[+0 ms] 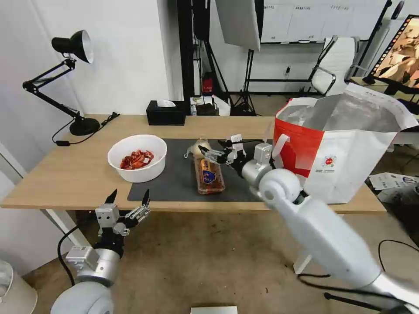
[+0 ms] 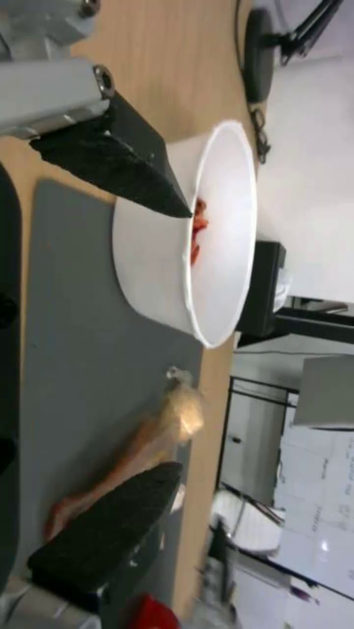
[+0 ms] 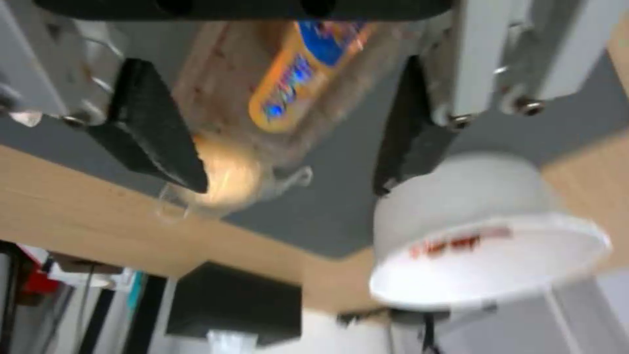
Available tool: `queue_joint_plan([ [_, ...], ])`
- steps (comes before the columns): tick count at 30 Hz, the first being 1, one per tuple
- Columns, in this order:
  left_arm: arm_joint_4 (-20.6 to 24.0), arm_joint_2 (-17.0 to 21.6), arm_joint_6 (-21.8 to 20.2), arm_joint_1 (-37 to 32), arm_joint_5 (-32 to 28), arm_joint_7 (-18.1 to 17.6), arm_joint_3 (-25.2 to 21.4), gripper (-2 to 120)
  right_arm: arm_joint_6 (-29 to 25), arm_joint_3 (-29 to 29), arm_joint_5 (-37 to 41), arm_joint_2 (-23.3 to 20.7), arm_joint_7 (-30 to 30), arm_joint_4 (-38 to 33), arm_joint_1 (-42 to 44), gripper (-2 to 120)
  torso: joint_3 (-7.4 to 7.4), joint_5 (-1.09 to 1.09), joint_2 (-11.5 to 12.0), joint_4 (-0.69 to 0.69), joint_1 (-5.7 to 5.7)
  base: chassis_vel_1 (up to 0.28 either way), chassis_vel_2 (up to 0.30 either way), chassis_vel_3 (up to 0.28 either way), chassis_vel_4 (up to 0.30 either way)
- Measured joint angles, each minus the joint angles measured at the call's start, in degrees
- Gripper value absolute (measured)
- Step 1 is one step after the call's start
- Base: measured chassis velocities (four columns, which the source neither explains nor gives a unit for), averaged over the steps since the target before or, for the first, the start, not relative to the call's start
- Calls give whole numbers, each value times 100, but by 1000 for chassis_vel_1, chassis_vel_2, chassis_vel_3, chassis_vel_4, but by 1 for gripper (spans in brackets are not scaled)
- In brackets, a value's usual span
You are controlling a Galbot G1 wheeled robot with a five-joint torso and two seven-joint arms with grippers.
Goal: Pick up the trash from the table and place it into the takeout bag.
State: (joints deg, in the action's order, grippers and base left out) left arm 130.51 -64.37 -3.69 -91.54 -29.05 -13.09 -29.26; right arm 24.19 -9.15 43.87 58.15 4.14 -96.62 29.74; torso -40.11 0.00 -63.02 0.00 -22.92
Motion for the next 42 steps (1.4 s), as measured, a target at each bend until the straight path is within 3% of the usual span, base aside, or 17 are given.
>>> queue_joint_plan([
  [3, 28, 200, -238, 277, -750, -126, 171, 100, -70, -251, -585, -77, 534, 424, -199, 51, 0, 1, 0, 1, 0, 0, 0, 0, 0],
  [8, 34, 389, -488, 649, -1539, -164, 464, 100, -475, -476, -1267, -30, 889, 931, -372, 36, 0, -1, 0, -2, 0, 0, 0, 0, 0],
  [11, 100, 566, -789, 1036, -2840, -527, 603, 100, -668, -698, -1571, 238, 1060, 1336, -569, 23, -1, 2, 0, 3, 0, 0, 0, 0, 0],
  [12, 100, 566, -789, 1036, -2840, -527, 603, 100, -668, -698, -1571, 238, 1060, 1336, -569, 23, -1, 2, 0, 3, 0, 0, 0, 0, 0],
  [14, 37, 725, -1127, 1460, -4039, -611, 621, 100, -688, -752, -1601, 309, 1071, 1428, -596, 13, 0, -2, 0, 3, 0, 0, 0, 0, 0],
  [15, 37, 725, -1127, 1460, -4039, -611, 621, 100, -688, -752, -1601, 309, 1071, 1428, -596, 13, 0, -2, 0, 3, 0, 0, 0, 0, 0],
  [17, -213, 872, -1396, 1861, -5124, -604, 646, 100, -688, -797, -1593, 402, 1058, 1515, -623, 1, 0, -1, 0, -3, 0, 0, 0, 0, 0],
  [21, -536, 924, -1515, 2110, -5793, -545, 816, 100, -682, -864, -1585, 492, 1035, 1593, -693, 0, 0, 1, 0, 2, -1, 0, 0, 0, 0],
  [31, -1481, 669, -1513, 3048, -6097, -494, 1687, 100, -658, -812, -1544, 359, 977, 1600, -707, 0, 0, -1, 0, -1, -1, 0, 0, 0, 0],
  [42, -2068, 630, -1493, 3516, -6021, -586, 2041, 100, -385, -756, -1478, 328, 961, 1561, -646, 0, 0, 0, 0, 0, 0, 0, 0, 0, 0],
])
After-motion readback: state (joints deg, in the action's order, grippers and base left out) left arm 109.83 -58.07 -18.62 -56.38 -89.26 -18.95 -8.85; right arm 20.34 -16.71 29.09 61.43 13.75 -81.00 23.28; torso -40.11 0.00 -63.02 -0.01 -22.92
